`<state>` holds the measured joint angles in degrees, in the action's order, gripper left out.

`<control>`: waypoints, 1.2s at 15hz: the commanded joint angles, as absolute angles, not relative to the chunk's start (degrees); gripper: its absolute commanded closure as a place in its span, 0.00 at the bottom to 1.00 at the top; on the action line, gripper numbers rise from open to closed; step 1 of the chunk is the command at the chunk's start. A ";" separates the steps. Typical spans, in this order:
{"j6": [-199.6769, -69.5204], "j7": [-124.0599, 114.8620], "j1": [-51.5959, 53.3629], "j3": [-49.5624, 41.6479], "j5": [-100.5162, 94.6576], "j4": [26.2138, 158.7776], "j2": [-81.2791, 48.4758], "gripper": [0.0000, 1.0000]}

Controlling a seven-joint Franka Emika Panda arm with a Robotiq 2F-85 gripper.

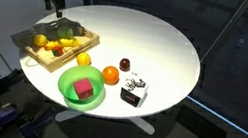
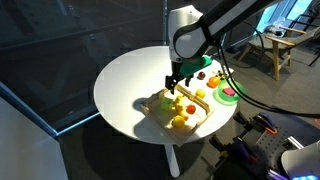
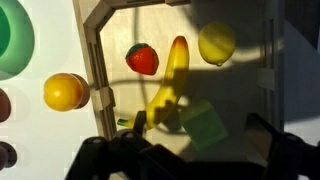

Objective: Remove the light green block from the stack in the green bowl and move it into the wooden tray

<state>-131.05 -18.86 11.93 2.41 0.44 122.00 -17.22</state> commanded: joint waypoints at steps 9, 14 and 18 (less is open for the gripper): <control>-134.29 -20.07 9.66 3.06 -5.28 132.36 -1.17 0.00; -135.91 -19.48 8.93 3.91 -3.23 135.46 3.43 0.00; -132.88 -18.16 8.81 4.53 -0.38 136.88 6.89 0.00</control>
